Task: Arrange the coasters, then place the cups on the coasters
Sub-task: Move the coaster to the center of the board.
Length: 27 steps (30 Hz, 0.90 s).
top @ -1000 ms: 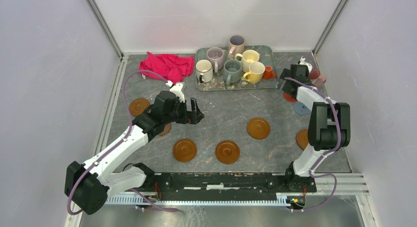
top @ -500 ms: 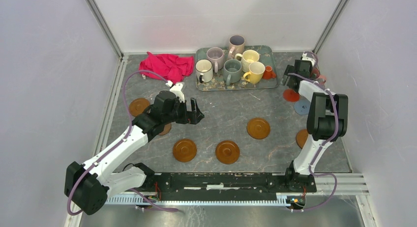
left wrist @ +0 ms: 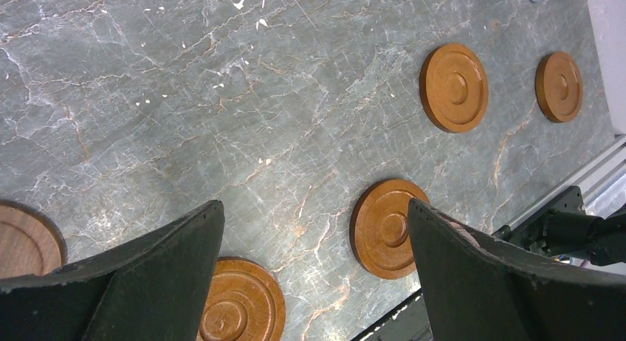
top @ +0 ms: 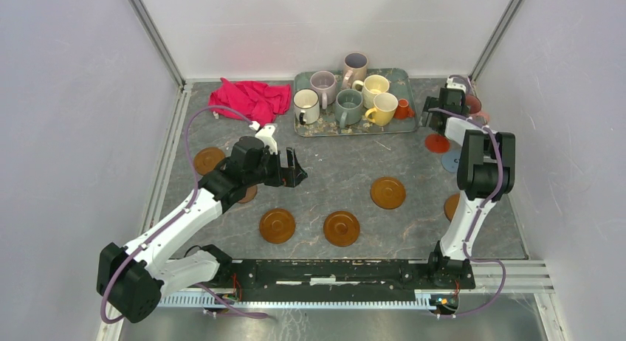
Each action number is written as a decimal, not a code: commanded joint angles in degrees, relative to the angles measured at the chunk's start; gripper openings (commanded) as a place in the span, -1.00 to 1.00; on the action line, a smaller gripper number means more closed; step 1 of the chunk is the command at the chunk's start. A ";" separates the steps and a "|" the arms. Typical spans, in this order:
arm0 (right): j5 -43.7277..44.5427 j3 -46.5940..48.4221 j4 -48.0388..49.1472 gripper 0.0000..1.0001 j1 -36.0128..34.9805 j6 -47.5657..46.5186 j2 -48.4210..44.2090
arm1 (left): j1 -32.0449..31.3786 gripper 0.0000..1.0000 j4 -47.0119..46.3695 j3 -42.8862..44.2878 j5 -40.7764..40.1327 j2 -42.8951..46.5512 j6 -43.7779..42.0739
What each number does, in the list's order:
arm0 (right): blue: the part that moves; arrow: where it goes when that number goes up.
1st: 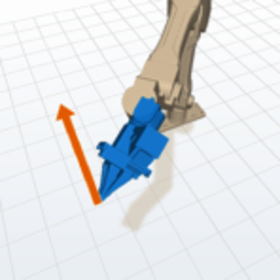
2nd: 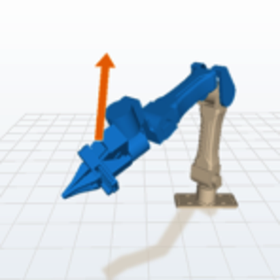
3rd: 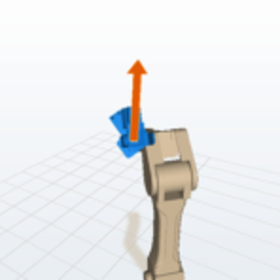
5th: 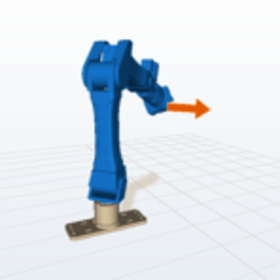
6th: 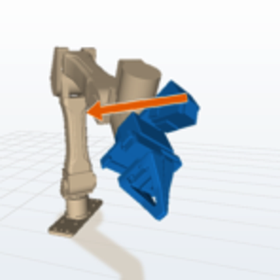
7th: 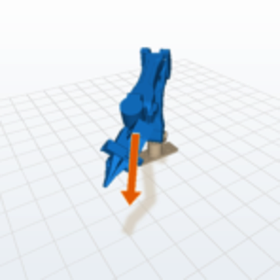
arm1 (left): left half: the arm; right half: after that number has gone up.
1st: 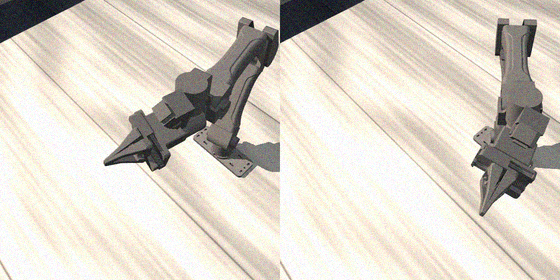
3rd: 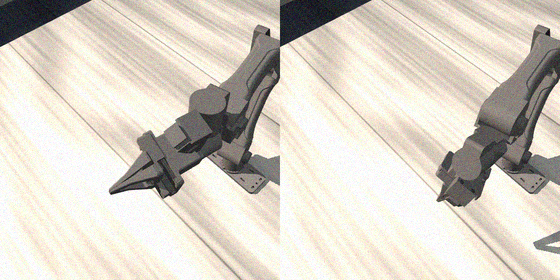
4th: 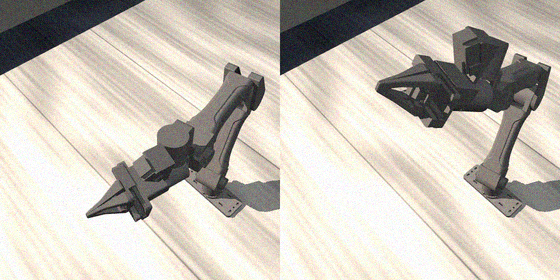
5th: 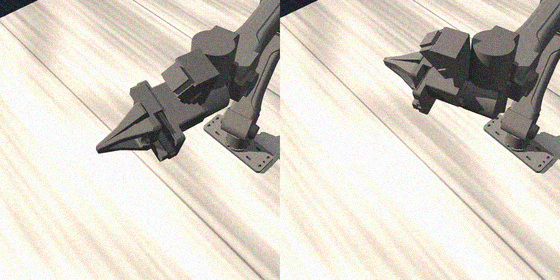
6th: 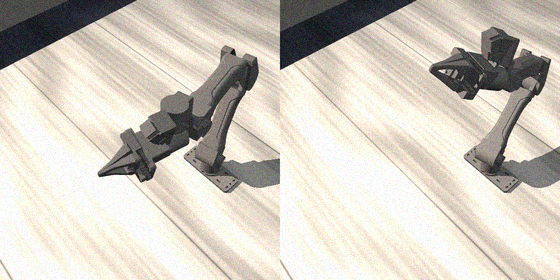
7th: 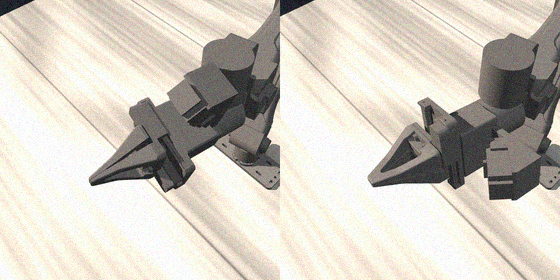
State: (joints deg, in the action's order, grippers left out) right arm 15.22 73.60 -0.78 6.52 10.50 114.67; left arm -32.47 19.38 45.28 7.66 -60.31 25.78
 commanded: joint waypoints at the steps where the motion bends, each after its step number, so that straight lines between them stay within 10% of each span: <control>1: -0.56 6.07 1.01 0.96 0.42 -1.36 1.82 | 0.39 0.99 -1.13 1.11 0.90 0.68 -2.48; 27: 1.81 -24.77 -13.04 0.96 0.33 14.49 -30.05 | 0.45 0.99 -2.51 0.35 3.60 0.73 -1.44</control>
State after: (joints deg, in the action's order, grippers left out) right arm 15.00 55.92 -11.05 6.66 19.49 93.84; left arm -32.42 19.16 45.28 9.47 -60.31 25.78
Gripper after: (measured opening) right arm 0.982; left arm 0.994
